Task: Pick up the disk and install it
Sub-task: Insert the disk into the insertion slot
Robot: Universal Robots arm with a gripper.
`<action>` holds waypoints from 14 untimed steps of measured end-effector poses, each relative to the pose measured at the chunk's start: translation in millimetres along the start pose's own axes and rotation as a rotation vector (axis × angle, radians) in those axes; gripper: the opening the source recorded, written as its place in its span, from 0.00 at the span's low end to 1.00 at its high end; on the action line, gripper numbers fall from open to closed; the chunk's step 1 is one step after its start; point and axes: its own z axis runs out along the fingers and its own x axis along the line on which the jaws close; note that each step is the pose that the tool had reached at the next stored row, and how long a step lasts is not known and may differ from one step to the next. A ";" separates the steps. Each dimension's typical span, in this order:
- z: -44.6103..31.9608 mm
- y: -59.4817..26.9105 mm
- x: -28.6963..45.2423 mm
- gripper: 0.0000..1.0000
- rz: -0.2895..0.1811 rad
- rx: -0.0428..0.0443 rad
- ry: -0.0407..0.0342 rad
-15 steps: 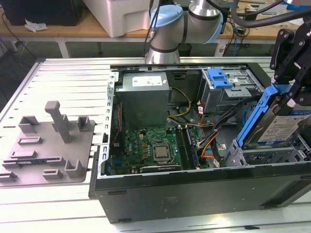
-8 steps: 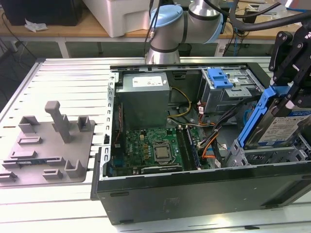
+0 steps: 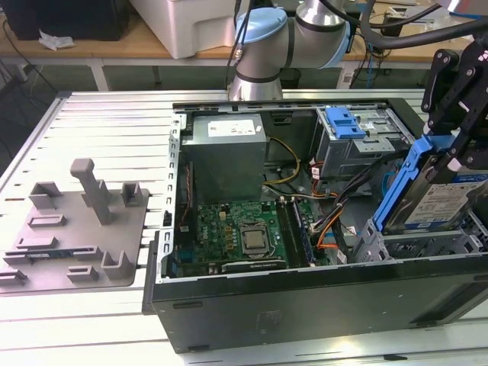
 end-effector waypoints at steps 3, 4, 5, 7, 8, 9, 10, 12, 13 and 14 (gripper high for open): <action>-1.4 0.1 0.0 0.37 0.000 -0.0044 0.0001; -2.2 0.1 -0.1 0.37 0.000 -0.0058 0.0001; -2.3 0.1 -0.1 0.37 0.000 -0.0066 0.0000; -2.3 0.1 -0.1 0.37 0.000 -0.0068 0.0000; -2.4 0.1 -0.1 0.37 0.000 -0.0069 0.0002; -2.4 0.1 -0.1 0.37 0.000 -0.0069 0.0003; -2.4 0.1 -0.1 0.37 0.000 -0.0069 0.0004; -2.0 0.1 -0.1 0.37 0.000 -0.0069 0.0003; -1.7 0.1 -0.1 0.37 0.000 -0.0068 0.0003; -1.3 0.0 -0.1 0.37 0.000 -0.0069 0.0002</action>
